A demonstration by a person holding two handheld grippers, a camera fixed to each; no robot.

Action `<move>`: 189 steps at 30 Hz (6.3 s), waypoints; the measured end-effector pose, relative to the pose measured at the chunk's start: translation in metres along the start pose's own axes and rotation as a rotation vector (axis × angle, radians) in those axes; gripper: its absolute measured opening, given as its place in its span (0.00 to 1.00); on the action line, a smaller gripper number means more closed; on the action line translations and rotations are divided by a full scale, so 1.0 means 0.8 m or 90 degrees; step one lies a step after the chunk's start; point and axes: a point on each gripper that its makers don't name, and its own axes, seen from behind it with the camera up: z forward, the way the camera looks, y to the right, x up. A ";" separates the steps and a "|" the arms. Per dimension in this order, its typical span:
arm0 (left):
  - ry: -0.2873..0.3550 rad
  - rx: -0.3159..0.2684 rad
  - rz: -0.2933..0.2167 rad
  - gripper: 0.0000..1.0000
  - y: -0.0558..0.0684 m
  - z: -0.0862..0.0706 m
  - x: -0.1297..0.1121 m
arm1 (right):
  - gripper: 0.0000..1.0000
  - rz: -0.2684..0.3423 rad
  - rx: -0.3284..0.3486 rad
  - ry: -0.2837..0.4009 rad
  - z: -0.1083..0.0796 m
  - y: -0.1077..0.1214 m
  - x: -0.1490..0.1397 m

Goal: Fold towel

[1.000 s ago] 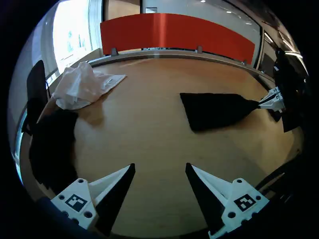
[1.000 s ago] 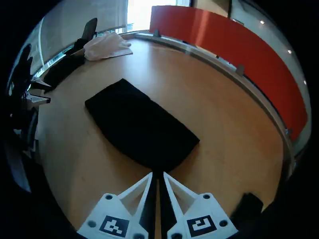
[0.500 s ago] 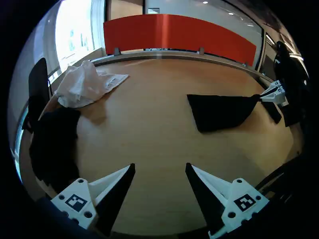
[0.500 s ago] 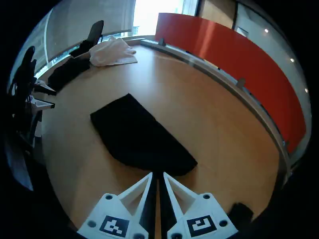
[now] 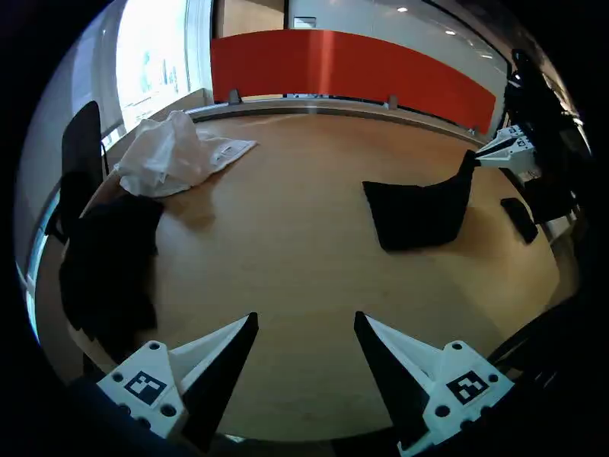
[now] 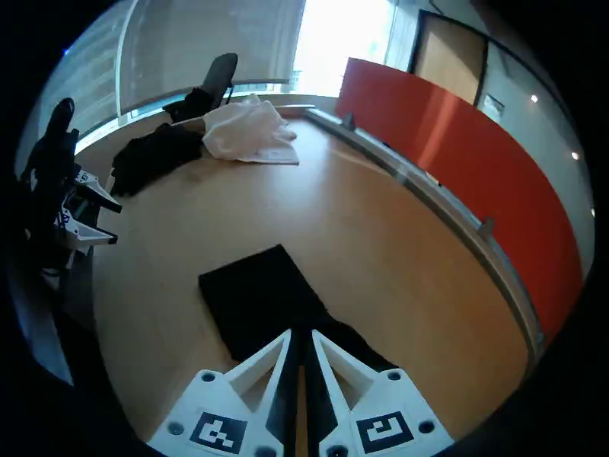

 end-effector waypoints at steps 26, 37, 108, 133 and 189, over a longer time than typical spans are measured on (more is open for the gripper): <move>0.001 0.058 -0.074 0.94 -0.032 -0.037 -0.027 | 0.03 -0.061 0.147 -0.062 0.134 -0.115 0.014; 0.001 0.064 -0.082 0.94 -0.028 -0.039 -0.031 | 0.03 -0.070 0.160 -0.072 0.138 -0.120 0.013; -0.002 0.048 -0.050 0.94 -0.018 -0.027 -0.017 | 0.84 0.050 0.072 -0.119 0.079 -0.087 -0.100; -0.001 0.047 -0.048 0.94 -0.018 -0.033 -0.023 | 0.16 0.091 0.053 -0.128 0.093 -0.101 -0.124; 0.043 -0.005 0.001 0.94 0.009 -0.029 0.032 | 0.05 0.104 -0.087 0.061 -0.049 0.083 0.044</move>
